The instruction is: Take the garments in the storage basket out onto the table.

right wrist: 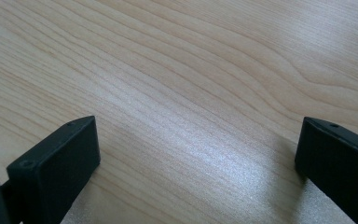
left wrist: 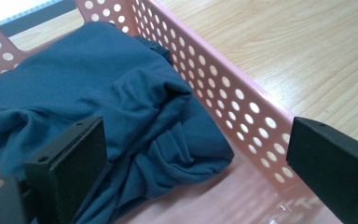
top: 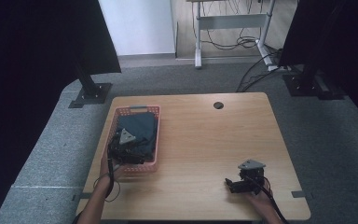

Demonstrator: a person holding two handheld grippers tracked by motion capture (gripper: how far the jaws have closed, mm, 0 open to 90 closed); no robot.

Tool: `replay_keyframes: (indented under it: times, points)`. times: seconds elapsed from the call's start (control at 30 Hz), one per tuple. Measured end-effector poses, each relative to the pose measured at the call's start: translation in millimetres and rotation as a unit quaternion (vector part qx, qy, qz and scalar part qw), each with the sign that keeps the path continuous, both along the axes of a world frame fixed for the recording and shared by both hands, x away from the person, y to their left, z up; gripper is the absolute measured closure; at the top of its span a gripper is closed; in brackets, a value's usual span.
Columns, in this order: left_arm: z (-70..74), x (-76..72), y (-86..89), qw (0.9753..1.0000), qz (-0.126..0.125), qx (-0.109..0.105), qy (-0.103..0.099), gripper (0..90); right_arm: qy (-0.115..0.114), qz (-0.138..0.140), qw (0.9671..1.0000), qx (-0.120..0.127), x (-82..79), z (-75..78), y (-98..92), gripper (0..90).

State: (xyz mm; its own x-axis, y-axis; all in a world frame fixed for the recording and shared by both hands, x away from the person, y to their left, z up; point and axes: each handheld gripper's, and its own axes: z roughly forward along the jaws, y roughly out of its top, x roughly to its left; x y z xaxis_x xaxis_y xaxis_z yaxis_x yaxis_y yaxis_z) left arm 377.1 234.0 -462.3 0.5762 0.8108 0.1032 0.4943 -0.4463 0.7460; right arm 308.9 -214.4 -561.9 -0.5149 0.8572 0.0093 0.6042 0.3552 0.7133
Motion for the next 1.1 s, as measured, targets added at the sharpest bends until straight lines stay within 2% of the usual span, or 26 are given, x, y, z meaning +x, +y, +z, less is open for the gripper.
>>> replay_keyframes:
  times: [0.1,0.57,0.77,1.1]
  points:
    - [0.6,4.8,-1.1,0.9999,-0.005,-0.007,0.009,5.0,0.000,0.000,1.0000,0.000,0.0,0.0,0.0,0.0]
    - [1.3,23.1,-11.0,0.9991,-0.012,0.031,0.026,5.0,0.001,0.000,1.0000,0.000,-0.1,0.1,0.1,0.0]
    - [-1.7,31.1,-13.2,0.9986,-0.014,0.034,0.038,5.1,0.001,0.000,1.0000,0.000,-0.1,0.1,0.1,0.0]
    - [-12.8,41.7,-12.2,0.9955,-0.024,0.060,0.069,4.9,0.001,0.000,1.0000,0.000,-0.1,0.1,0.1,0.0]
